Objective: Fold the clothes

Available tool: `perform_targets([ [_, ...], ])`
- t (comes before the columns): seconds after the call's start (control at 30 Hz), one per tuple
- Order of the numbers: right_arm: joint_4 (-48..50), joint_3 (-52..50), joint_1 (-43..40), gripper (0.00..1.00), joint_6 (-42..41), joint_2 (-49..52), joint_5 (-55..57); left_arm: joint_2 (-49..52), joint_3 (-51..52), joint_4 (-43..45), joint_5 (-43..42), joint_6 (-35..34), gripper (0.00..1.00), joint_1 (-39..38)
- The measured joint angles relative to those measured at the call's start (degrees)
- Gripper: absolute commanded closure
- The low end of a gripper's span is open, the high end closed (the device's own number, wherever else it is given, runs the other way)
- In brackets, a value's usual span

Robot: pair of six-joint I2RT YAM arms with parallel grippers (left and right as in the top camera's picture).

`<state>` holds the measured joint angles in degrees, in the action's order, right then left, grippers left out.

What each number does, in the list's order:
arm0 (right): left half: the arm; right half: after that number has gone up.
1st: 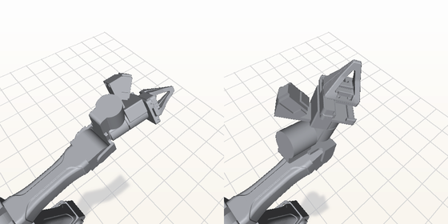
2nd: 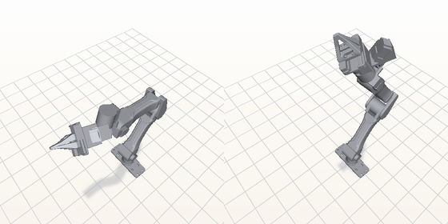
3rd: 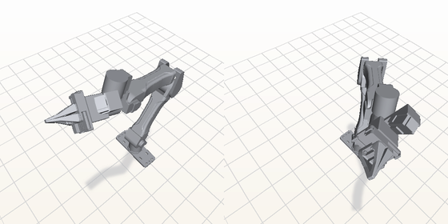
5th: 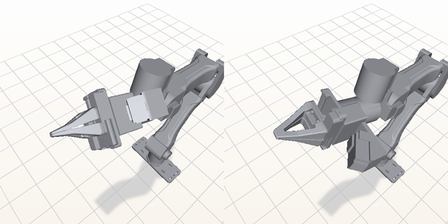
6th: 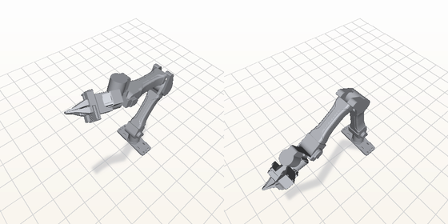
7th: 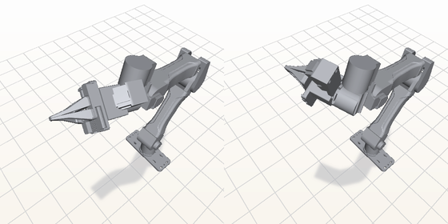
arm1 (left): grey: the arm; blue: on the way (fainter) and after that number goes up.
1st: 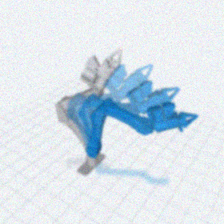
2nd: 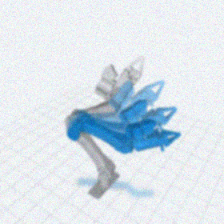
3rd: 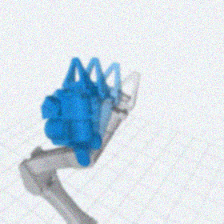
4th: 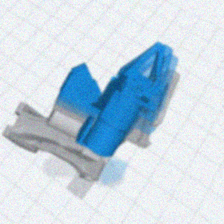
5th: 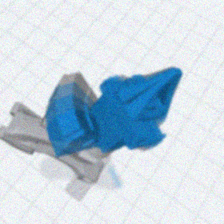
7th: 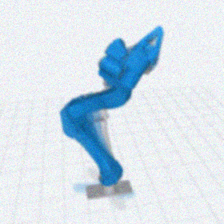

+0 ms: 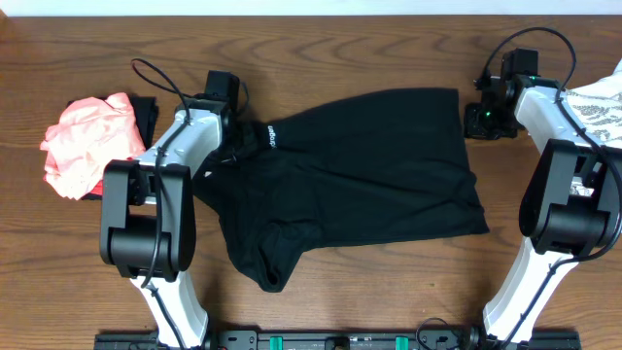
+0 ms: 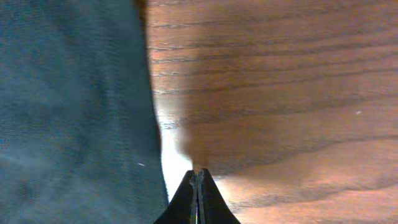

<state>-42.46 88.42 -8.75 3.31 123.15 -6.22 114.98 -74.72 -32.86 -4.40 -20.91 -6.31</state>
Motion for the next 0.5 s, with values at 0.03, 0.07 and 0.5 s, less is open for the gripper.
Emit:
perform_targets([
  [0.03,0.0,0.0,-0.1,0.99,-0.1,0.0,-0.5,0.0,0.0,0.2,0.2,-0.1,0.87,0.1],
  [0.07,-0.1,0.0,-0.1,0.99,0.1,0.0,-1.6,0.0,0.0,0.3,0.4,-0.1,0.87,0.1],
  [0.5,-0.4,1.3,-0.1,0.99,1.4,-2.7,-14.1,0.0,0.1,0.5,0.9,-0.3,0.87,0.1],
])
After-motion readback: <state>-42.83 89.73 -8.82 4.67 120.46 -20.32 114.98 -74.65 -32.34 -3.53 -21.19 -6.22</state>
